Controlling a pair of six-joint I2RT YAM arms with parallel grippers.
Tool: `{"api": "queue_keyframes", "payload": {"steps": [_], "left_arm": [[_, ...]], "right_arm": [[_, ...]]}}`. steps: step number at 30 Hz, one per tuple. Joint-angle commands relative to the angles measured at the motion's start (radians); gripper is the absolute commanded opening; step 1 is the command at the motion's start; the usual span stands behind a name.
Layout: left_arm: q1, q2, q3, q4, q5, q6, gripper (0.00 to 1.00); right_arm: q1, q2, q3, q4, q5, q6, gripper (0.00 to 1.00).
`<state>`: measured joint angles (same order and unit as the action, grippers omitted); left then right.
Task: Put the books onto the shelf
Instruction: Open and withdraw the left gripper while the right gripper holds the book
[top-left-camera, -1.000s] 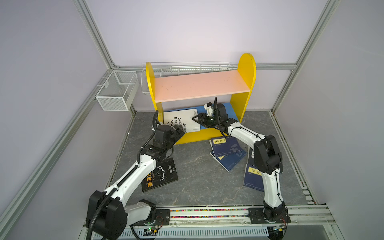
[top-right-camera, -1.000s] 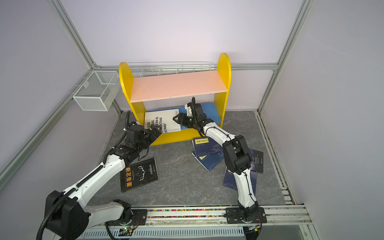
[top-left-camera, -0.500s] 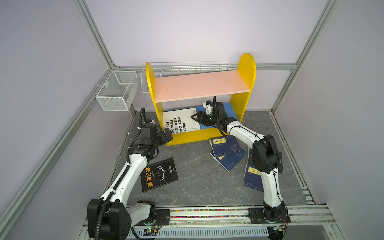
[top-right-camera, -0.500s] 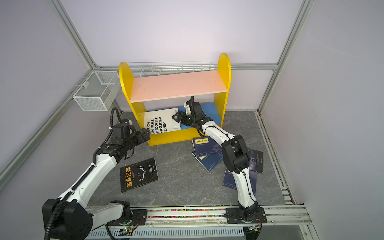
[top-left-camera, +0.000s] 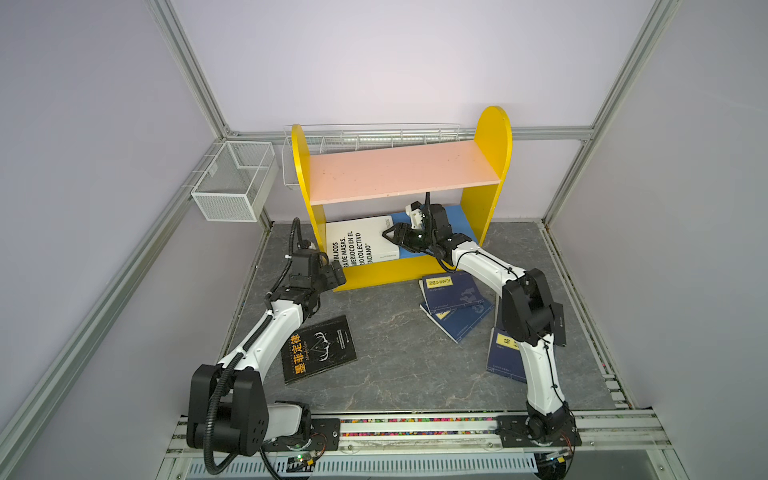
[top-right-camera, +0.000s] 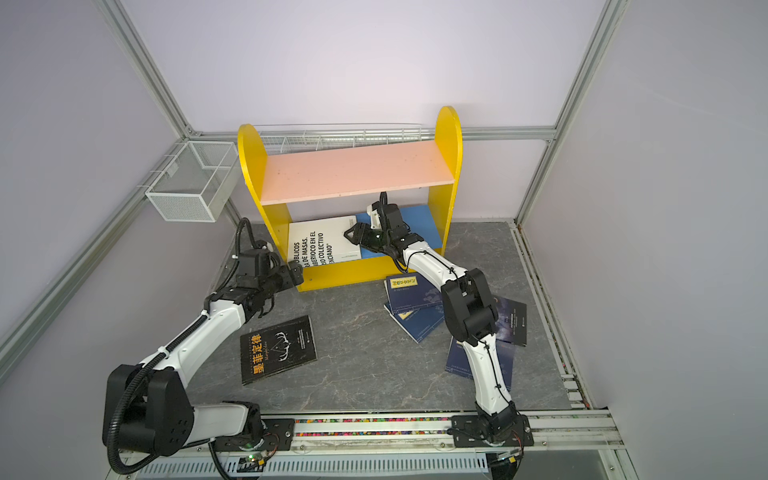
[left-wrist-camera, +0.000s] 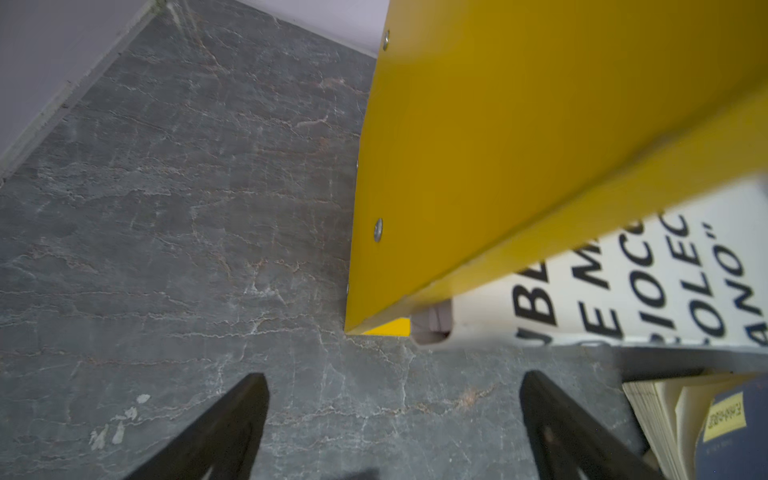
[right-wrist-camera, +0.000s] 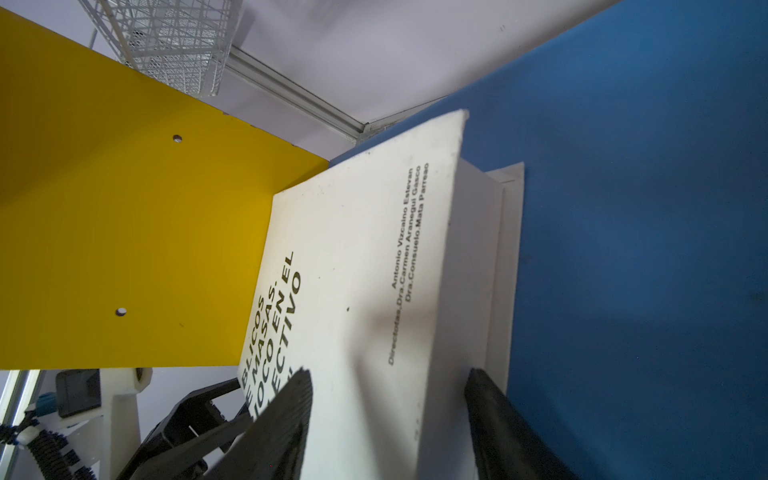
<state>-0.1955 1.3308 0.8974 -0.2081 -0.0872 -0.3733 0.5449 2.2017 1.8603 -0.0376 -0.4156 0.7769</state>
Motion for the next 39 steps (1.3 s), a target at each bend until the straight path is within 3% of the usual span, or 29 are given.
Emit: {"api": "queue_keyframes", "payload": {"steps": [1, 12, 16, 23, 26, 30, 34, 39], "left_arm": [[0.004, 0.015, -0.003, 0.071, -0.078, -0.019, 0.89], [0.004, 0.037, -0.014, 0.078, -0.123, -0.044, 0.87], [0.004, -0.002, -0.029, 0.061, -0.124, -0.052, 0.9], [0.004, -0.23, -0.082, -0.075, -0.072, -0.054, 0.99], [0.005, -0.351, -0.116, -0.185, -0.129, -0.091, 0.99], [0.005, -0.454, -0.129, -0.394, -0.182, -0.157, 0.99], [0.008, -0.519, -0.193, -0.538, -0.271, -0.318, 0.99], [0.065, -0.57, -0.352, -0.518, -0.291, -0.465, 0.99]], "right_arm": [[0.01, 0.016, 0.027, -0.006, -0.018, -0.019, 0.62], [0.01, 0.047, 0.075, -0.015, -0.025, -0.012, 0.62], [0.009, 0.034, 0.07, -0.04, -0.007, -0.024, 0.67], [0.001, -0.065, 0.01, -0.087, 0.093, -0.089, 0.79], [-0.001, -0.137, -0.035, -0.113, 0.153, -0.139, 0.82], [0.001, -0.261, -0.162, -0.117, 0.206, -0.18, 0.83], [0.017, -0.422, -0.378, -0.076, 0.243, -0.184, 0.83], [0.075, -0.582, -0.638, -0.052, 0.252, -0.176, 0.86]]}}
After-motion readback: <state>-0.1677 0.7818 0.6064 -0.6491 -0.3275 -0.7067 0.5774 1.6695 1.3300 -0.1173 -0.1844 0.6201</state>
